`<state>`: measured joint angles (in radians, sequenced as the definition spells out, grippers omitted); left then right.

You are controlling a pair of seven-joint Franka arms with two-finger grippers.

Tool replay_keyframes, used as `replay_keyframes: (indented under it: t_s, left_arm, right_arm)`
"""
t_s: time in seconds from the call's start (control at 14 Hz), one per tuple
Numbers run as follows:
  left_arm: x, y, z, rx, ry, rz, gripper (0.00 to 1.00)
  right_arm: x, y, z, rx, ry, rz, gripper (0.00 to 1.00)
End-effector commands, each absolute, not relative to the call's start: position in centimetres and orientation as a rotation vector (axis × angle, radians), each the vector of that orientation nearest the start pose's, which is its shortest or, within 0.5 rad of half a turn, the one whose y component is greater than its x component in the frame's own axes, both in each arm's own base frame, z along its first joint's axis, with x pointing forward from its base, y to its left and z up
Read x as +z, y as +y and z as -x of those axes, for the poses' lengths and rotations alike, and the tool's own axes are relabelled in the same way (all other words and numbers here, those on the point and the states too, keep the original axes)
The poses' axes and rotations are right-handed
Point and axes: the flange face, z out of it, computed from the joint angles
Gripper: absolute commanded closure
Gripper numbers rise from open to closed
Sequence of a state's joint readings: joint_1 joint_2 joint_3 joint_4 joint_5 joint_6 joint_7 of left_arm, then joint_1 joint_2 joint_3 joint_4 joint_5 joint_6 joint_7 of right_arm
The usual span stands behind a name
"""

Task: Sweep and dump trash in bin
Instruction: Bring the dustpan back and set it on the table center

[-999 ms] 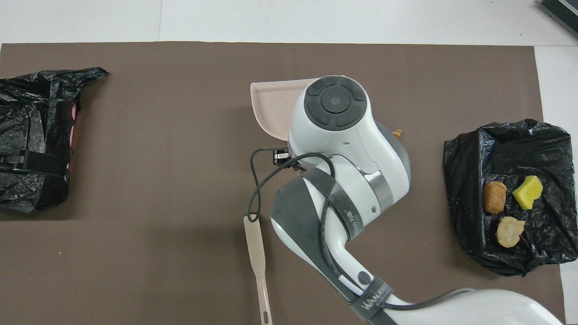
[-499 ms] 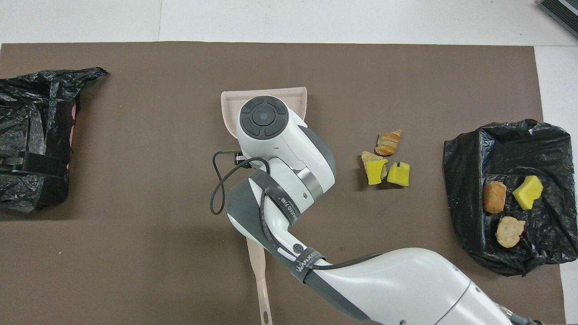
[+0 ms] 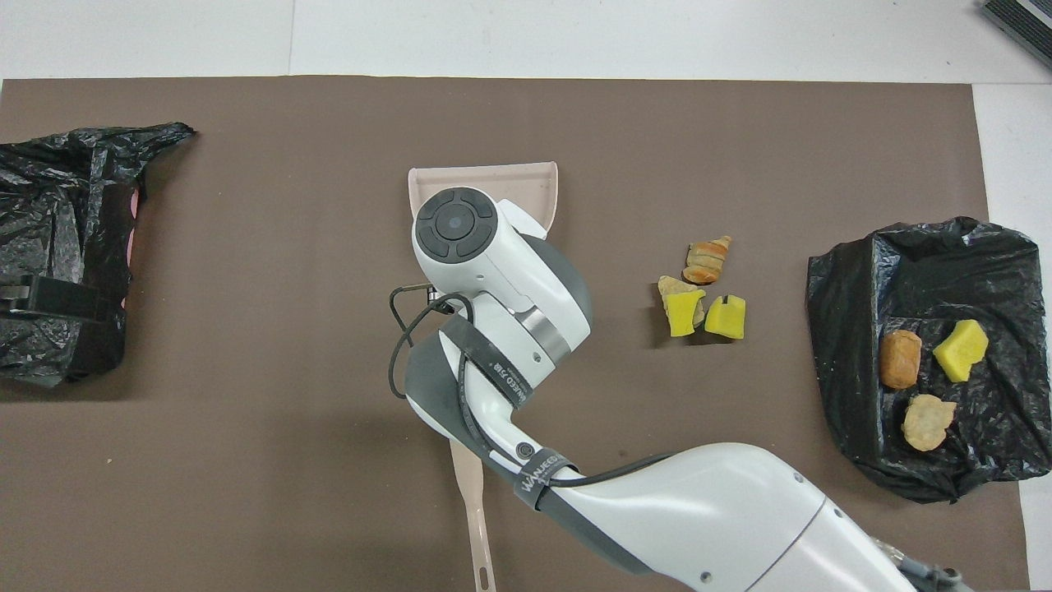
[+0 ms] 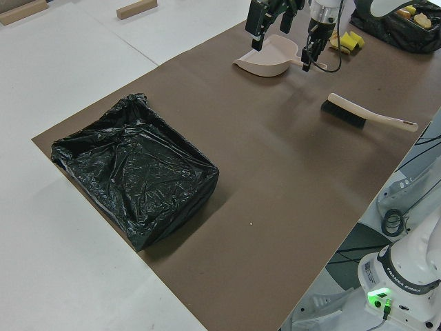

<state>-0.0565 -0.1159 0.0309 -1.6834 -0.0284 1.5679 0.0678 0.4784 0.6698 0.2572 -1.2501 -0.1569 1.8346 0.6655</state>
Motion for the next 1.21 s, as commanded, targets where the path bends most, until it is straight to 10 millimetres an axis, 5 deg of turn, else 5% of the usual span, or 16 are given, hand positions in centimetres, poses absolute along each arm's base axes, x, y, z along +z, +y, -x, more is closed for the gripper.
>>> replay_keyframes:
  t_s: [0.0, 0.29, 0.5, 0.86, 1.0, 1.14]
  left_arm:
    - [63.4, -1.3, -51.1, -0.008, 0.146, 3.152, 0.00]
    - [63.4, -1.3, -51.1, -0.008, 0.146, 3.152, 0.00]
    - [63.4, -1.3, -51.1, -0.008, 0.146, 3.152, 0.00]
    - [63.4, -1.3, -51.1, -0.008, 0.146, 3.152, 0.00]
    - [63.4, -1.3, -51.1, -0.008, 0.146, 3.152, 0.00]
    - [63.4, -1.3, -51.1, -0.008, 0.146, 3.152, 0.00]
  right_arm:
    - [43.0, 43.9, -56.0, 0.066, -0.176, 3.171, 0.00]
    - [47.8, 41.2, -53.8, 0.131, -0.262, 3.092, 0.00]
    - [49.1, 40.8, -49.3, 0.163, -0.344, 3.118, 0.00]
    - [46.1, 41.4, -40.8, 0.211, -0.299, 3.085, 0.00]
    - [43.6, 40.6, -37.7, 0.163, -0.324, 3.075, 0.00]
    - [40.8, 42.1, -35.5, 0.166, -0.357, 3.066, 0.00]
